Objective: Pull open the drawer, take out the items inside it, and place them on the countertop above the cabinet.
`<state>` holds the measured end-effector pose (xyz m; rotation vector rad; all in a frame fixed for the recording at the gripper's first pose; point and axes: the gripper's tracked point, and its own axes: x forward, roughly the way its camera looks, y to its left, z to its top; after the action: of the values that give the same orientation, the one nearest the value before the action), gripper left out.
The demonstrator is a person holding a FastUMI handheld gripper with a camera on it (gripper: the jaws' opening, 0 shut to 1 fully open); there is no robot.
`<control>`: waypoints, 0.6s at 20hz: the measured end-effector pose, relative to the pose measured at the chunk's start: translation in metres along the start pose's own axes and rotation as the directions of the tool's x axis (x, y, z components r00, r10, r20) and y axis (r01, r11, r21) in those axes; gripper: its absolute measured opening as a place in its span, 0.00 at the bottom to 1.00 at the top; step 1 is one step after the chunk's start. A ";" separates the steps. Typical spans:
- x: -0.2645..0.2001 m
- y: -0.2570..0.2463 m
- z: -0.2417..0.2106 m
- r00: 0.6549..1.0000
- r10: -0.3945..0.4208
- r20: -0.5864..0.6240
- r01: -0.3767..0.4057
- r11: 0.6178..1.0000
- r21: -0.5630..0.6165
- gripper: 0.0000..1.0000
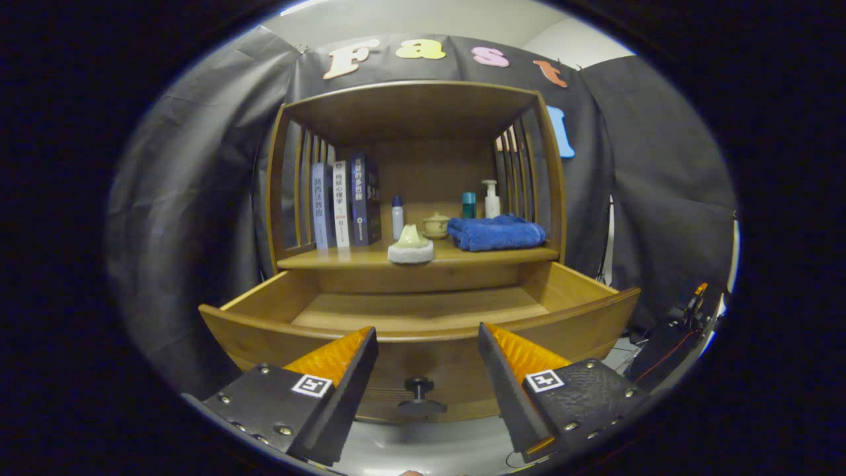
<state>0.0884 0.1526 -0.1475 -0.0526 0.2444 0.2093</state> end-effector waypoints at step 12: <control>0.009 0.001 0.013 1.000 0.005 0.001 -0.005 1.000 -0.021 0.90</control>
<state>0.0997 0.1559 -0.1376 -0.0722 0.2411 0.2172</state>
